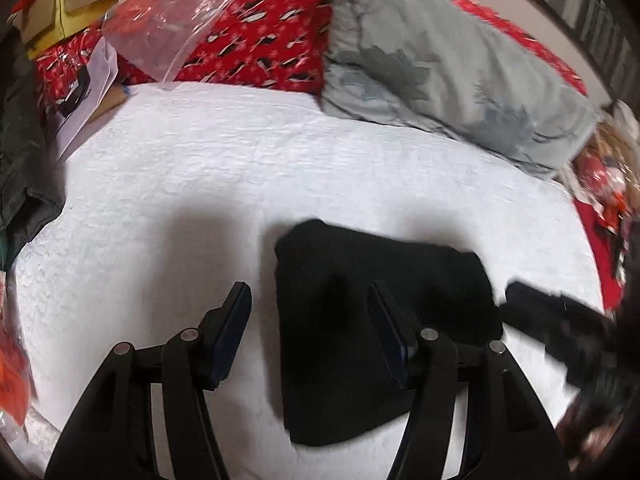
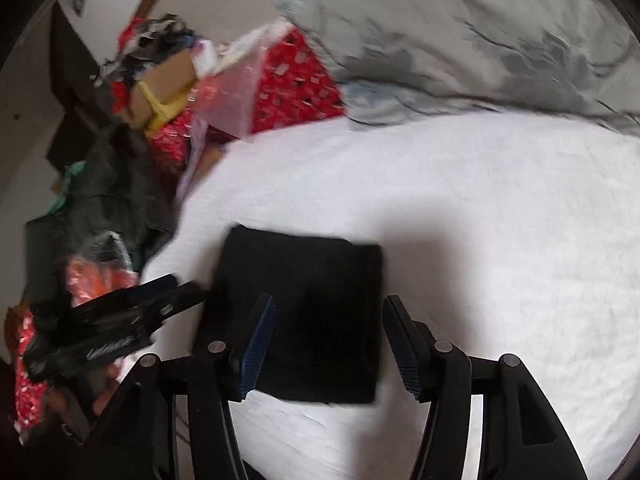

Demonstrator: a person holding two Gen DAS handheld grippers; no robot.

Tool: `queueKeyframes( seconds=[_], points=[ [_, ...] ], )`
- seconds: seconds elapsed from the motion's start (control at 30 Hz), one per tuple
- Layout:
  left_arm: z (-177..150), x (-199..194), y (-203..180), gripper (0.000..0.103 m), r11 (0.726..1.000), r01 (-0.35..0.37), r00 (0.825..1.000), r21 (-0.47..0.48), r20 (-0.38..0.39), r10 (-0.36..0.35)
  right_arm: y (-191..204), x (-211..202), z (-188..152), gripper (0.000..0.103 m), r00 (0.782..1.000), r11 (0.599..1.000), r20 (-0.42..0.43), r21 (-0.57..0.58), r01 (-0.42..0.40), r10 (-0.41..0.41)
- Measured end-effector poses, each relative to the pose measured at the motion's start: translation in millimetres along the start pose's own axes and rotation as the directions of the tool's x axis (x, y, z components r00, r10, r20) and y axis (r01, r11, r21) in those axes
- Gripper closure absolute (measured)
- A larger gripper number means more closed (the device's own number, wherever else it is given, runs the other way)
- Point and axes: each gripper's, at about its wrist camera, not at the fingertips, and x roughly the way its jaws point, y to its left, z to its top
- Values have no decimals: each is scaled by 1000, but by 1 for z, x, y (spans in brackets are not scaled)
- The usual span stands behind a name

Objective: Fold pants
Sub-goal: 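Open the left gripper and pull both tools back from the pants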

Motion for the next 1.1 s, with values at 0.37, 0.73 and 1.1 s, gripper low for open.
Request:
queueKeyframes(
  seconds=[0.37, 0.73, 1.1],
  points=[
    [-4, 54, 24, 22, 987, 44, 992, -157, -107, -61, -22, 50, -3, 47, 994, 999, -112, 32, 22, -18],
    [-54, -9, 9, 22, 986, -11, 1000, -168, -18, 8, -24, -17, -34, 20, 983, 985, -97, 51, 163, -158],
    [-99, -42, -54, 22, 992, -89, 994, -84, 48, 94, -26, -77, -93, 7, 941, 942, -108, 75, 328, -320]
  ],
)
